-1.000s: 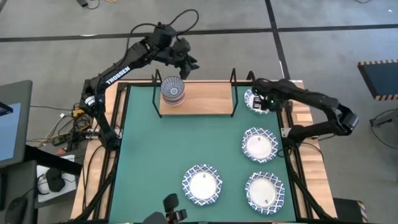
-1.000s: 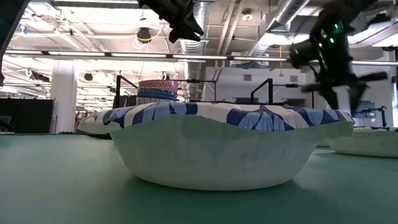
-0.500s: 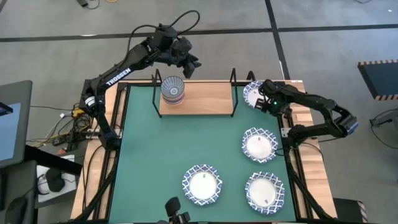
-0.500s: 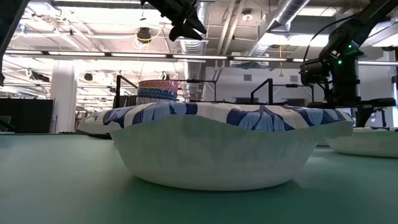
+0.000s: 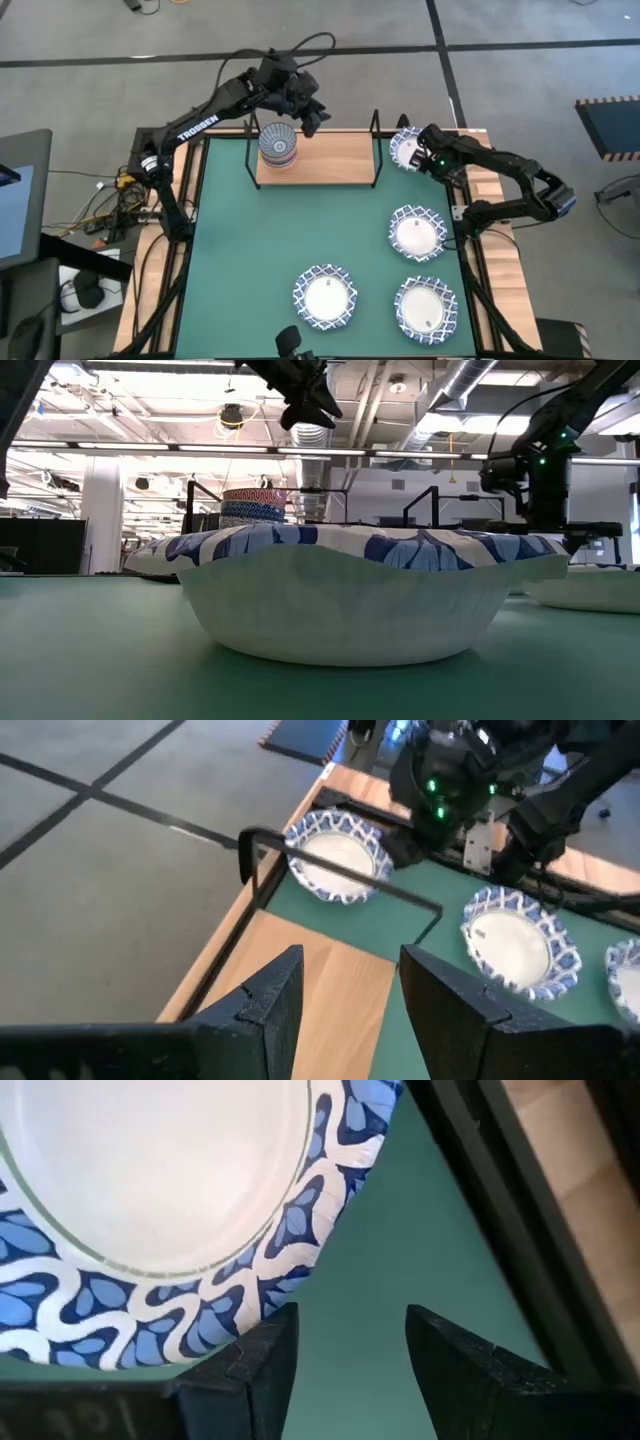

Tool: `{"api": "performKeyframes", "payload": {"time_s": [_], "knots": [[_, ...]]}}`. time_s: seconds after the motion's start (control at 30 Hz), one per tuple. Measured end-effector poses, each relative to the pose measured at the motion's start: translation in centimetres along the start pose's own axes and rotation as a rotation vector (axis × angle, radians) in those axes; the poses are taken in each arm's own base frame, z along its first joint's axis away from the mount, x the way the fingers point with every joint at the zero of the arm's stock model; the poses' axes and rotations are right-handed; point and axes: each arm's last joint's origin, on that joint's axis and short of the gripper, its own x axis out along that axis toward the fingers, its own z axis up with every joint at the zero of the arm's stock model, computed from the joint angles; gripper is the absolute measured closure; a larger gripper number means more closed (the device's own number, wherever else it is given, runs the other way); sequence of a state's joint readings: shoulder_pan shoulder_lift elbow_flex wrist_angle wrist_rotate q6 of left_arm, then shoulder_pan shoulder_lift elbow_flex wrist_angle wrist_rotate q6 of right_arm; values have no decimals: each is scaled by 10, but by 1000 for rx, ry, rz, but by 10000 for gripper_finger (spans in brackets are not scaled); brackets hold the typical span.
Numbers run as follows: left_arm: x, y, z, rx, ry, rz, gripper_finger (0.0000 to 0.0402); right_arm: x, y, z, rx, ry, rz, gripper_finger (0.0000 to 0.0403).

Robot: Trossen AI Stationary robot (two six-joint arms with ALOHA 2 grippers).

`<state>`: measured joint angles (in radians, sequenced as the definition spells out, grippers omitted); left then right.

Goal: Place and stack bowls onto a shelf
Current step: Put the white patterned bowl on the shelf

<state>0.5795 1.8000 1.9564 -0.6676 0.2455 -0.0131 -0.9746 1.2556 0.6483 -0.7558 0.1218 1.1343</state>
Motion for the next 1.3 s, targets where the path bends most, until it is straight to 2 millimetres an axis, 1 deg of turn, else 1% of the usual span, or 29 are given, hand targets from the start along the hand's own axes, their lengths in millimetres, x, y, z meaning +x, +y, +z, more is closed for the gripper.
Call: {"api": "performKeyframes", "payload": {"time_s": [0.1, 0.2, 0.33, 0.4, 0.5, 0.57, 0.63, 0.73, 0.87, 1.0, 1.13, 1.3], "knots": [[1, -2, -3, -50, 31, -36, 251, 0, 1, -3, 10, 52, 26, 195], [0, -3, -7, -65, 72, -60, 251, -1, 2, -7, -2, 85, 29, 204], [0, 1, -10, -30, 104, -22, 251, 1, 2, -4, -22, 19, -3, 214], [4, 3, -11, -18, 103, 3, 251, 3, 1, 0, -40, -33, -27, 217], [11, 4, -12, -26, 105, 10, 251, 7, 1, 2, 5, -36, -47, 219], [17, 2, -11, -11, 79, -17, 251, 8, 3, 3, 30, -45, -35, 218], [21, 3, -14, -15, 102, -42, 251, 8, 5, 3, 35, -60, -12, 218], [22, 3, -16, -17, 118, -34, 251, 13, 3, 2, 48, -62, -8, 224], [22, 5, -17, -13, 125, -1, 251, 19, -6, -3, 48, -44, -49, 247], [22, 4, -17, -14, 130, -5, 251, 26, -13, -9, 63, -34, -70, 284], [22, 3, -19, -22, 143, -14, 251, 22, -10, -13, 68, -2, -20, 308], [22, 1, -21, -28, 170, -16, 251, 3, -2, -18, 29, -30, 90, 310]]}}
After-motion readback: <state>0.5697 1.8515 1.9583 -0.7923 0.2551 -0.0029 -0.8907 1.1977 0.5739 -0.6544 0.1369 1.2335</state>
